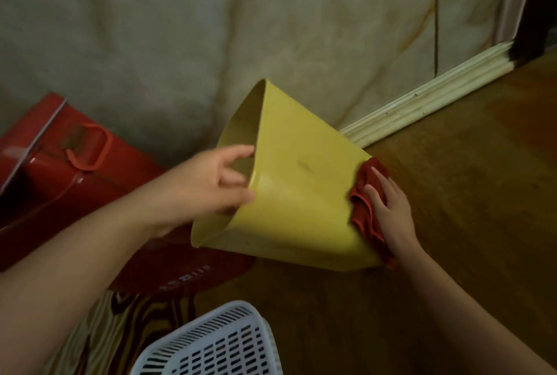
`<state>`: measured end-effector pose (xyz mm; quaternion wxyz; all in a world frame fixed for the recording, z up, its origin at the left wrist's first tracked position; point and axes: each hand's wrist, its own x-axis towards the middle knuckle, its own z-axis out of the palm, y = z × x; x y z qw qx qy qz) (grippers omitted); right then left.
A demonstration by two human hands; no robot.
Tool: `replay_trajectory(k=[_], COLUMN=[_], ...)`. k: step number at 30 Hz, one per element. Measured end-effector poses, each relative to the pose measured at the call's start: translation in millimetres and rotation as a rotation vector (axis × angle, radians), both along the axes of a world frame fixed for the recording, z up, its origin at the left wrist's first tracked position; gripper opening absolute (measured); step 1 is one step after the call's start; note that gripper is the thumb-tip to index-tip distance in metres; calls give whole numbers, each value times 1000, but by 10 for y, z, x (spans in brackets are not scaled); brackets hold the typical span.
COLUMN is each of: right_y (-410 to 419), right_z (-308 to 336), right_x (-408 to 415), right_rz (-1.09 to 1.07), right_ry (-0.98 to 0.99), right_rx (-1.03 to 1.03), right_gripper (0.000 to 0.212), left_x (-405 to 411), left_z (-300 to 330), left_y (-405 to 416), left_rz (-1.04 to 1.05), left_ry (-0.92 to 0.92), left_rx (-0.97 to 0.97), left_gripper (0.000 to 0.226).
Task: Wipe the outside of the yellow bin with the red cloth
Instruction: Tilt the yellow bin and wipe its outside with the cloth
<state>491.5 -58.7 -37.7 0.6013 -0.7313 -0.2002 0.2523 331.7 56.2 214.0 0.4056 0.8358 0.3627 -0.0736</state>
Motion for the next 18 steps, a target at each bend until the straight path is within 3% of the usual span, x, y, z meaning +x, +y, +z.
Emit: replay_trajectory(k=[3,9,12,18], right_y=[13,401,659,369], right_z=[134,1124,1500,853], right_x=[-114,-370,-379,-491], right_rz=[-44,124,226,244], right_ry=[20,-93,-165,-480], right_rx=[-2,229,227,180], right_gripper=[44,49,48,47], left_x=[-89,-126,-146,-282], left_z=[-29,-57,-61,-39], left_y=[-129,-88,-75,39], left_rz=[-57,12,-31,18], left_ry=[27,5,11,20], left_rx=[131,110,72,115], left_gripper=[65,67,62,68])
